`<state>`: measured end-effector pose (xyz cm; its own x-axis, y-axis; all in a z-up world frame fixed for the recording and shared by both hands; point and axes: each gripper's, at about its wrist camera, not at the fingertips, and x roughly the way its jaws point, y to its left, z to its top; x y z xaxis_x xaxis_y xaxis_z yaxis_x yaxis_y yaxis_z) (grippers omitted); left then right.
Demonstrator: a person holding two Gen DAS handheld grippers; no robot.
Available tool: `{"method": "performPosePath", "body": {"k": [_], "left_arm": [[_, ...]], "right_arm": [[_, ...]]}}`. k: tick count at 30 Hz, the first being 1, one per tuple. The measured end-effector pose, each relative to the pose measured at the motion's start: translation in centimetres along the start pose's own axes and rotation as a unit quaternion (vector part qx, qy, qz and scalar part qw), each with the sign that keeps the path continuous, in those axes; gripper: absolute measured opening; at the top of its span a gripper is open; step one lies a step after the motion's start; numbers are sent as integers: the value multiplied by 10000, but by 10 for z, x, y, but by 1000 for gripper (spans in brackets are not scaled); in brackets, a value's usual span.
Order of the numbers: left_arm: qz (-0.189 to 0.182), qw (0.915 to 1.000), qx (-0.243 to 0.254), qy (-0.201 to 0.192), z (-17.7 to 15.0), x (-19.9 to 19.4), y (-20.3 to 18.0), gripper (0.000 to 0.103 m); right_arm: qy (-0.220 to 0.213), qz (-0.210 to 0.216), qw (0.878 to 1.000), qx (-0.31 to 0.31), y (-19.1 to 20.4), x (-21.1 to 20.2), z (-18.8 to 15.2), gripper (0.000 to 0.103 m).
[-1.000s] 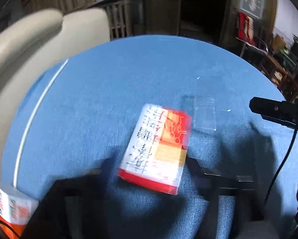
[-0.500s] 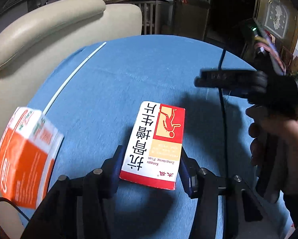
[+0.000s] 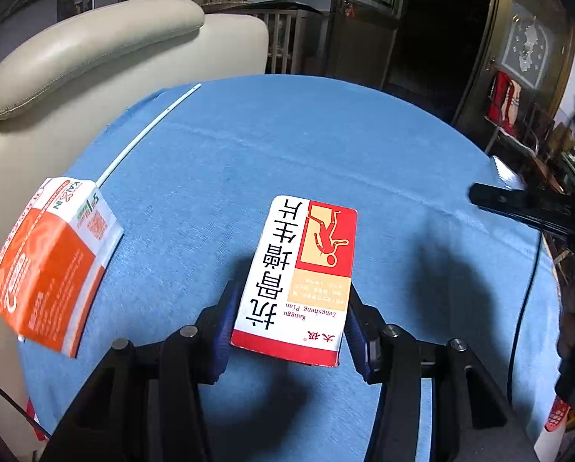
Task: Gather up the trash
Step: 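Grasp the red-and-white medicine box with the left tool while the right grasps the clear plastic tray, then carry the medicine box and clear tray over the red wastebasket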
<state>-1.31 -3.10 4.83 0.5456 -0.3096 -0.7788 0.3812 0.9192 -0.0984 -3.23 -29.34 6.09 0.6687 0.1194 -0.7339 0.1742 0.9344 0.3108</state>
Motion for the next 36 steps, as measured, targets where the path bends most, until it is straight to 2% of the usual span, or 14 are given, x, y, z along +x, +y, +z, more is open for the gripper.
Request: {"method": "performPosePath", "body": {"k": [8,17,23,31,36], "left_arm": [[-149,9998,107,-76,-20,-26,-27,52],[-125,9996,224,-125,-33,-46,-53,52],[-137,9993,300,-182,-32,-50,-66,52],[-349,9966,680,-292,-29,-62,-104,52],[-619,9926,980,-353,-29,-67,-139,52]], "right_arm": [[-251,137,9995,155,-15,-64,-36,19],[-395,312,9987,-69,-4,-88,-48,19],[-520,374,9979,-98,-13,-108,-58,19],[-771,226,9966,206,-45,-136,-69,19],[-921,-42,9943,539,-81,-162,-86,19]]}}
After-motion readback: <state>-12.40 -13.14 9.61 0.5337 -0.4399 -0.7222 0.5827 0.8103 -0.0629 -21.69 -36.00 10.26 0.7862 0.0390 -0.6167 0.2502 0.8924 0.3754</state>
